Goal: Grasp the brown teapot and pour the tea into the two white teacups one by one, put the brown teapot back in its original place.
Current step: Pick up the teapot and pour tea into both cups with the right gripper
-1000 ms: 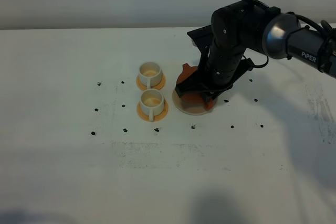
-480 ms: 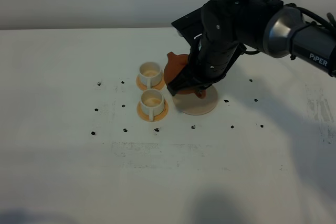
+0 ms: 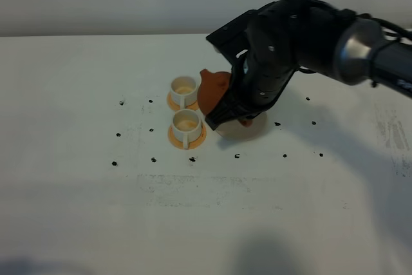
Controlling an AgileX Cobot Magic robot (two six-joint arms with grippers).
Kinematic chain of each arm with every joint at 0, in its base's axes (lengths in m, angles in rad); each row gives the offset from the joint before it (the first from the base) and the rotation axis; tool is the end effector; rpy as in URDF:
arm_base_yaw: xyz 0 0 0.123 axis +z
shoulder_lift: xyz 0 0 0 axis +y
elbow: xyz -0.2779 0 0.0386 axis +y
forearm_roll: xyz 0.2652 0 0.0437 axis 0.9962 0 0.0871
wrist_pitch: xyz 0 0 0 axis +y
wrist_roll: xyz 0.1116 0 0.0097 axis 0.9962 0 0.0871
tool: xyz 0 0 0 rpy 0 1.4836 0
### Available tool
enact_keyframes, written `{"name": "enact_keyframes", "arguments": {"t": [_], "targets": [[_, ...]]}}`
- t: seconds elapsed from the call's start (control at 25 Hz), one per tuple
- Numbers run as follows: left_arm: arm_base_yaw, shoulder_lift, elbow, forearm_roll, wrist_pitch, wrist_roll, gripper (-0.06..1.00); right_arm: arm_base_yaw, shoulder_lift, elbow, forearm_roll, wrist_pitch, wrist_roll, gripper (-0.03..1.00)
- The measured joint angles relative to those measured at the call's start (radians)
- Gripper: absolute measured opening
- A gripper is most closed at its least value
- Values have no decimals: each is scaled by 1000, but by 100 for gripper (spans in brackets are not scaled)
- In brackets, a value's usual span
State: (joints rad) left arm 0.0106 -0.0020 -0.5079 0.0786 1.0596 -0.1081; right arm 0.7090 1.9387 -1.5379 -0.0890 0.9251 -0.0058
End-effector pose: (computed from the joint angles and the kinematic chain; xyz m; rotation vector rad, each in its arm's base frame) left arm 0.0321 0.0080 0.2788 -0.1245 2.0271 0.0325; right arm 0.3344 0.2764 0.1996 -1.0348 2.6041 0.0563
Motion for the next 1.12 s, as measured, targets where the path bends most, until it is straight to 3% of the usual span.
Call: {"name": "enact_keyframes", "arguments": {"t": [0.36,1.12], "targets": [[0,0,0,0,0,0,51,33,-85,213,-39,-156,0,12],[0,0,0,0,0,0,51,70,-36,235,-221,-183,13,12]]}}
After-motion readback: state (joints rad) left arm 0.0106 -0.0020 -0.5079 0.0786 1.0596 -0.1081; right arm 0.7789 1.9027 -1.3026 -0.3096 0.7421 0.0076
